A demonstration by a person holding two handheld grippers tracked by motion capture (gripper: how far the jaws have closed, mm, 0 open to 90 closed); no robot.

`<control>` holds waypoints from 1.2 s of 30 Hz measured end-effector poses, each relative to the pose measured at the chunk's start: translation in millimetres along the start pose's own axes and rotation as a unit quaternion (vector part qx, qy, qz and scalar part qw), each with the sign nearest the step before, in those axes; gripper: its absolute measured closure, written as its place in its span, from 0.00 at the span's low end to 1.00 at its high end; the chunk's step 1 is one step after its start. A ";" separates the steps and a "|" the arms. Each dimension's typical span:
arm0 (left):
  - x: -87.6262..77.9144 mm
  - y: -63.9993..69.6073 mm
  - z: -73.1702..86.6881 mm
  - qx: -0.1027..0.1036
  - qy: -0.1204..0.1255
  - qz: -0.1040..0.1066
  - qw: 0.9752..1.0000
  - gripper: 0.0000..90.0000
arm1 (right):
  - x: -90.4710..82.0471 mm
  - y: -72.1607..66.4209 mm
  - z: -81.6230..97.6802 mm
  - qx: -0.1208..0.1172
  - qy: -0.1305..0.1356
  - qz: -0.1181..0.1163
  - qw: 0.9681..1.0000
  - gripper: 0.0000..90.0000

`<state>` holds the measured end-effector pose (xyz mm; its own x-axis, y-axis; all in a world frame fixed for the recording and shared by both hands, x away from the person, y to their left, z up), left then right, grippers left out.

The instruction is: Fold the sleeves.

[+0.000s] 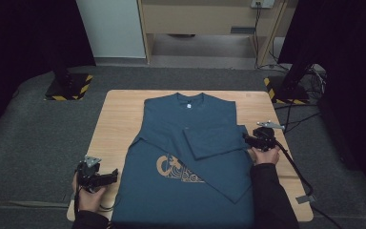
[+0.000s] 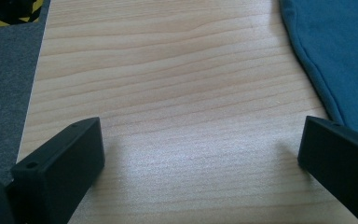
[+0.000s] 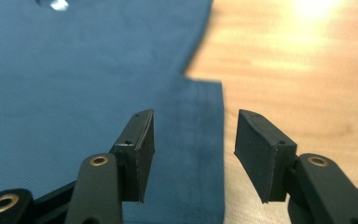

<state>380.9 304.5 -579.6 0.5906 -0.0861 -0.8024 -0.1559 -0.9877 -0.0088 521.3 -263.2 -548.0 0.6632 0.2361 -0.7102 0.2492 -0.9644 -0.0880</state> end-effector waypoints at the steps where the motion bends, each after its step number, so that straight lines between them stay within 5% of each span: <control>1: 0.0 0.0 0.0 0.000 0.000 0.000 1.000 0.00 | 2.5 1.2 2.2 0.004 -0.005 0.000 1.000 0.52; 10: 0.0 0.0 0.0 0.000 0.000 0.000 1.000 0.00 | 19.8 6.9 17.2 -0.015 -0.031 0.029 0.999 0.60; 13: 0.0 0.0 0.0 0.000 0.000 0.000 1.000 0.00 | 20.0 4.6 18.2 -0.018 -0.021 0.026 0.999 0.73; 16: 0.0 0.0 0.0 0.000 0.000 0.000 1.000 0.00 | 19.9 -0.4 19.5 -0.012 -0.015 0.012 1.000 0.91; 20: 0.0 0.0 0.0 0.000 0.000 0.000 1.000 0.00 | 19.2 -1.4 18.7 0.004 -0.021 -0.004 1.000 0.94; 24: 0.0 0.0 0.0 0.000 0.000 0.000 1.000 0.00 | 8.2 -6.2 13.6 0.013 0.002 -0.027 1.000 0.95; 30: 0.0 0.0 0.0 0.000 0.000 0.000 1.000 0.00 | -15.2 -35.8 -5.6 -0.018 0.041 -0.056 0.997 0.95; 36: 0.0 0.0 0.0 0.000 0.000 0.000 1.000 0.00 | -41.5 -82.5 -29.5 -0.043 0.078 -0.111 0.990 0.95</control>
<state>380.9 304.5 -579.6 0.5907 -0.0858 -0.8023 -0.1554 -0.9878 -0.0088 494.0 -189.9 -490.7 0.6838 0.4635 -0.5636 0.4562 -0.8743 -0.1656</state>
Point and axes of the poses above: each handheld gripper's, and its own axes: x roughly forward along the jaws, z roughly out of its underside, y roughly to its right, the point moved 6 cm from there along x, roughly forward along the jaws, and after that the axes turned 8 degrees about -y, right-handed, at the moved point
